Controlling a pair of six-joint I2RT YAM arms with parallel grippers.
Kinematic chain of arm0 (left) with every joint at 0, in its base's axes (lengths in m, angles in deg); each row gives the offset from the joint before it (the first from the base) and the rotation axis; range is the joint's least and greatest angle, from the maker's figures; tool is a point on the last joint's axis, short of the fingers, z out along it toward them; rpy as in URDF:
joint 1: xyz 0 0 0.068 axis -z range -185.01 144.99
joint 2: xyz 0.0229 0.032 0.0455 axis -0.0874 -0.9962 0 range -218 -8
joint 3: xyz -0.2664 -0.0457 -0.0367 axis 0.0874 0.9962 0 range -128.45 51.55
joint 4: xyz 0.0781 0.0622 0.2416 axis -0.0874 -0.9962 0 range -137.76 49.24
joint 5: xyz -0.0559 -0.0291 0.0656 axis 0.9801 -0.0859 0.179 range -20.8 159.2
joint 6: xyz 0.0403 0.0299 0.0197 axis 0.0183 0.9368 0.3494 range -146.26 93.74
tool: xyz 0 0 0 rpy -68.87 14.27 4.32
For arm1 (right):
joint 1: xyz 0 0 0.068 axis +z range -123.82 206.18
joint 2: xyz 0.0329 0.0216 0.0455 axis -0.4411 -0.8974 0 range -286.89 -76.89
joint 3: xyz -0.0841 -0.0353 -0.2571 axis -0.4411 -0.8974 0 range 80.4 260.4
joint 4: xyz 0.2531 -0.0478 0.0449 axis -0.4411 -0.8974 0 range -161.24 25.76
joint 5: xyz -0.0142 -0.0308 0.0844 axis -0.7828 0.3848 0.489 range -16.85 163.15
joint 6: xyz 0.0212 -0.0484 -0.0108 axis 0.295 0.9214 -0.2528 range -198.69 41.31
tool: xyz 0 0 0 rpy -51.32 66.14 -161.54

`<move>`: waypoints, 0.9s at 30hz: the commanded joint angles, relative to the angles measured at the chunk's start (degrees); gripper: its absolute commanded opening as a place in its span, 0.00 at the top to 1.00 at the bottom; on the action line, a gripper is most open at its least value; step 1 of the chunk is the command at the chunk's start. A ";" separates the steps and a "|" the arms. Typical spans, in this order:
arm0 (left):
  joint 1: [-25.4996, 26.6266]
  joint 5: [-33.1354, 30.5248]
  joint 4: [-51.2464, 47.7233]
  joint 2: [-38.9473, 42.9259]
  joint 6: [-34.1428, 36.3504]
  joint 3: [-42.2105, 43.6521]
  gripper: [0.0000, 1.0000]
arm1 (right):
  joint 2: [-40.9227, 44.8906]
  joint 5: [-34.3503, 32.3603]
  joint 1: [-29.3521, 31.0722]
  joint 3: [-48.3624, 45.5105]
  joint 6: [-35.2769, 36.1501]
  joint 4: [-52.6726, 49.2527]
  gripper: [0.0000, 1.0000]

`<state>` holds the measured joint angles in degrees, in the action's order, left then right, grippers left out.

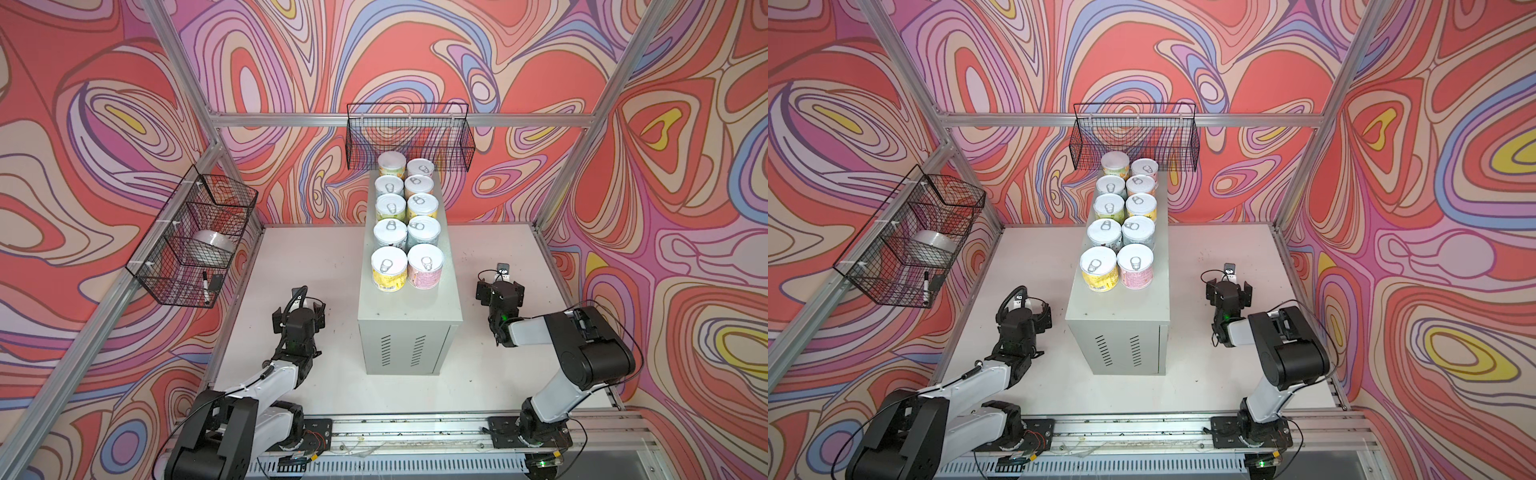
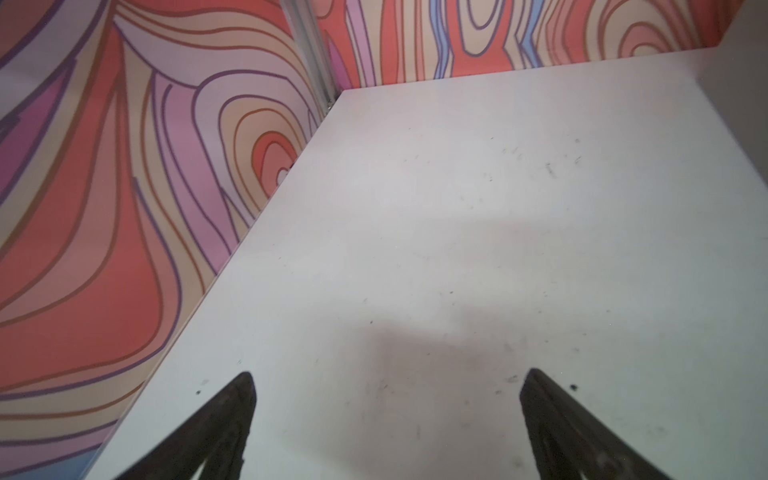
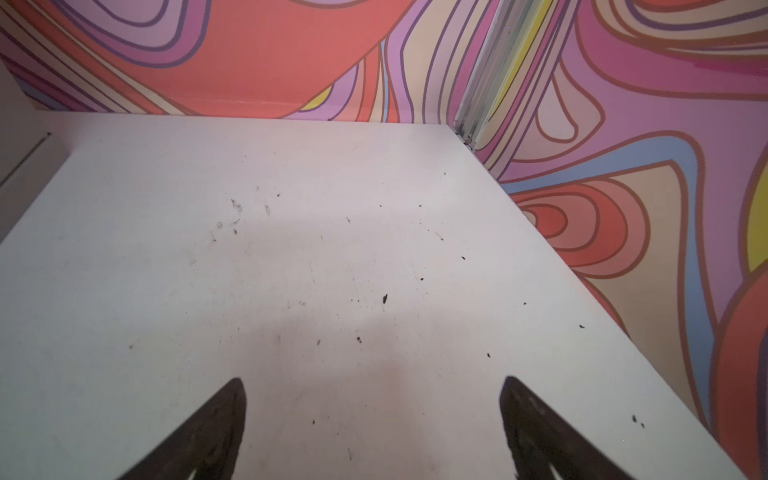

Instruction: Place and organize the canned foods onto the counter

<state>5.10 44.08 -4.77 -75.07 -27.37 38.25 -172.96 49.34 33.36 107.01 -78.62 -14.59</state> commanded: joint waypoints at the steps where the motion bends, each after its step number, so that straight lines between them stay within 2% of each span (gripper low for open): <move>1: -1.61 7.07 14.79 -4.81 -0.46 0.86 0.00 | -3.54 8.10 -4.91 -7.18 -2.74 22.15 0.01; 2: -1.68 5.96 17.52 -7.19 0.87 0.21 0.00 | -2.29 8.76 -5.23 -7.72 -3.54 20.94 0.02; 3: -1.73 6.39 16.50 -8.19 1.69 -1.30 0.00 | -0.86 9.24 -5.34 -6.56 -4.10 16.07 0.02; 5: -2.05 8.85 13.51 -9.79 3.04 -3.24 0.00 | -2.24 9.73 -5.34 -4.68 -3.00 15.36 0.02; 6: -2.08 8.95 16.65 -11.44 3.62 -2.46 0.00 | -1.45 10.17 -5.33 -3.72 -3.05 11.88 0.02; 8: -2.61 6.13 28.90 -18.59 2.64 -0.11 0.00 | -2.14 10.57 -5.34 -2.95 -2.54 11.80 0.02; 9: -3.22 7.12 34.85 -22.42 3.12 0.24 0.00 | -1.77 10.82 -5.34 -2.67 -2.69 10.30 0.02; 10: -3.17 7.27 35.31 -24.45 3.76 -0.88 0.00 | -2.21 10.58 -5.33 -2.78 -2.63 11.42 0.02; 12: -3.39 7.44 22.19 -20.44 1.79 -4.16 0.00 | -1.91 10.53 -5.36 -2.63 -2.71 10.45 0.02; 13: -4.71 9.30 19.85 -20.66 1.07 -5.41 0.00 | -2.24 9.87 -5.33 -2.52 -2.65 11.12 0.02; 14: -5.71 9.74 21.96 -22.47 0.96 -5.93 0.00 | -1.95 9.57 -5.33 -2.57 -2.80 10.72 0.02; 16: -6.42 10.58 14.15 -20.80 -0.62 -8.20 0.00 | -1.98 9.23 -5.25 -2.61 -2.72 11.12 0.01; 19: -7.30 11.78 17.94 -21.97 -0.72 -7.35 0.00 | -2.19 8.85 -5.25 -0.38 -3.06 6.76 0.02; 20: -7.30 11.90 15.24 -21.01 -1.25 -7.99 0.00 | -2.03 8.92 -5.25 -1.17 -2.96 8.27 0.02; 22: -7.33 11.85 15.98 -21.35 -0.93 -7.65 0.00 | -1.93 11.24 -5.31 -2.23 -2.06 10.29 0.02; 24: -7.30 11.91 17.11 -21.52 -0.95 -7.44 0.00 | -2.19 13.45 -5.32 -0.02 -1.31 6.02 0.02; 27: -7.33 11.94 17.54 -21.65 -0.85 -7.28 0.00 | -2.34 14.15 -5.33 0.11 -1.40 5.91 0.02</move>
<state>-2.01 55.31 11.51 -96.90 -28.00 30.63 -174.67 61.51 27.98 105.98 -80.69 -6.85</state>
